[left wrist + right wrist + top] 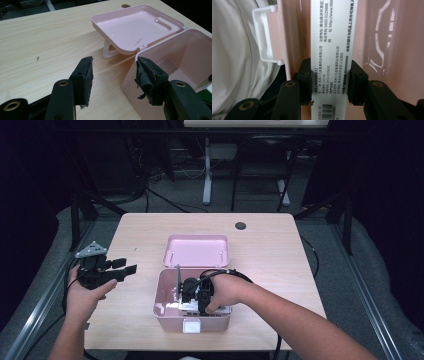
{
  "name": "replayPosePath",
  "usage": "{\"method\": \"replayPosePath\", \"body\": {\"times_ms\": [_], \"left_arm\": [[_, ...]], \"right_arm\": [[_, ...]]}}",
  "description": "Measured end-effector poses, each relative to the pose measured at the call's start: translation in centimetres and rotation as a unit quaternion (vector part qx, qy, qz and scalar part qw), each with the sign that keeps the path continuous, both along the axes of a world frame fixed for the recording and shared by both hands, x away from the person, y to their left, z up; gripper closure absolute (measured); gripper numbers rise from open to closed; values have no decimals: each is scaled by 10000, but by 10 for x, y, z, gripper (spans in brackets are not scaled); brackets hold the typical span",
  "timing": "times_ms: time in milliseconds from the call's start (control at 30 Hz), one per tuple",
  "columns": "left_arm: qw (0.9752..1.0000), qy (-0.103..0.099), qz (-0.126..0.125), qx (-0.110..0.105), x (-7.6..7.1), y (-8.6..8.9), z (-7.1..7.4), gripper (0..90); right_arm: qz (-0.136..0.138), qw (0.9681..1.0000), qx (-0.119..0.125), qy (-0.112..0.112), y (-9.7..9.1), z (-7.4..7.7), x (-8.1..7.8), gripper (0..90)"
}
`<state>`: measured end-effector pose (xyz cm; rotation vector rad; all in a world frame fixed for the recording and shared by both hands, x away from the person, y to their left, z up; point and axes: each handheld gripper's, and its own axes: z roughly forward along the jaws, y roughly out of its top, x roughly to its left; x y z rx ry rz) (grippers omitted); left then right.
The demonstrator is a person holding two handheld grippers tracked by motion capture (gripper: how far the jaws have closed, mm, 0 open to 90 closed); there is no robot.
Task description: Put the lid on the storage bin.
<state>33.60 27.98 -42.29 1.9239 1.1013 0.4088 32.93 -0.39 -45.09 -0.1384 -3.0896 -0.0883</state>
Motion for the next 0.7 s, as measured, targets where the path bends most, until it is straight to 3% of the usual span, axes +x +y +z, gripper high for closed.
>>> {"method": "replayPosePath", "body": {"times_ms": [700], "left_arm": [[10000,29,-26,19,1,0,-1,475]], "right_arm": [[70,9999,-96,45,1,-18,2,613]]}}
